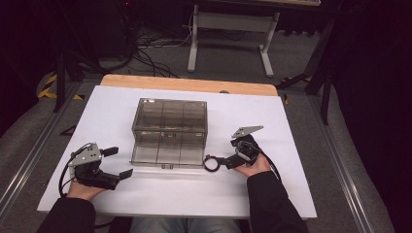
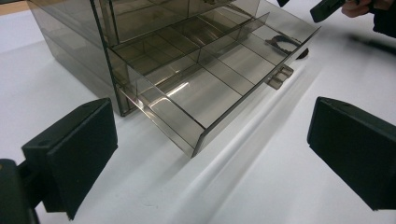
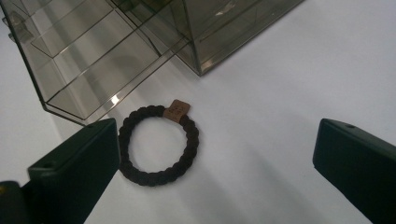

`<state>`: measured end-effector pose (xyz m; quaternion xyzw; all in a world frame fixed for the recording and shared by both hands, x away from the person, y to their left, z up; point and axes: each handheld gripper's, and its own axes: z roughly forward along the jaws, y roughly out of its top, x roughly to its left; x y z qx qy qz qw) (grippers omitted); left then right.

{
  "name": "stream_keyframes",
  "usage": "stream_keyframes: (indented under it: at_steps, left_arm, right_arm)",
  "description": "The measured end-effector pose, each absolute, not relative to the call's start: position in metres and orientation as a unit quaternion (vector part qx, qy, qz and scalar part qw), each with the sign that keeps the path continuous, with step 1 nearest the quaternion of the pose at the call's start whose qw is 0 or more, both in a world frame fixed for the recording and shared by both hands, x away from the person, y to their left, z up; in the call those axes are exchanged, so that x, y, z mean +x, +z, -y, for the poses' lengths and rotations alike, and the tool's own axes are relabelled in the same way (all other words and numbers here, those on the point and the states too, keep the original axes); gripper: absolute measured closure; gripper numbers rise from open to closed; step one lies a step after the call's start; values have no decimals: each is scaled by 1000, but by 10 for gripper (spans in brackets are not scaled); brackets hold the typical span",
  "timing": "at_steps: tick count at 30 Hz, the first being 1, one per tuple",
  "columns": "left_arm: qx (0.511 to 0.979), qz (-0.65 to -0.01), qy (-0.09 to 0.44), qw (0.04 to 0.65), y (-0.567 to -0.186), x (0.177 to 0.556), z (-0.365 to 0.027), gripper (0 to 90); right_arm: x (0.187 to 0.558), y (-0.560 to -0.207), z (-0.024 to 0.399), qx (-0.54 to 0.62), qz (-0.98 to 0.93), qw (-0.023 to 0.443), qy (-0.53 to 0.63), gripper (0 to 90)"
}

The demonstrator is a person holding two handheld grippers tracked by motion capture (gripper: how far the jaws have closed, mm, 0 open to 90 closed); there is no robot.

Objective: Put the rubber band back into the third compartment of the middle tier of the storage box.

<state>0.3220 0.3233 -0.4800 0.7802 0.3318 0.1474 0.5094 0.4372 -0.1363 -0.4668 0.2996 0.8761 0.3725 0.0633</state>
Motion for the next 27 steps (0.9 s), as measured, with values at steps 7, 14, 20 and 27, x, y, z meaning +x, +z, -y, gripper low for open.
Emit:
stream_keyframes:
  at_steps: [7, 14, 20, 27]
  left_arm:
    - [781, -330, 147, 509, -480, 322, -323, 23]
    - [781, -329, 147, 509, -480, 322, -323, 23]
    - [782, -329, 147, 509, -480, 321, -322, 23]
    - [782, -329, 146, 509, -480, 322, -323, 24]
  right_arm:
    - [439, -475, 131, 295, -886, 61, 352, 51]
    - [438, -475, 130, 292, -884, 57, 359, 160]
    - [437, -475, 128, 285, -885, 51, 364, 260]
    - [437, -477, 123, 271, -890, 41, 365, 437]
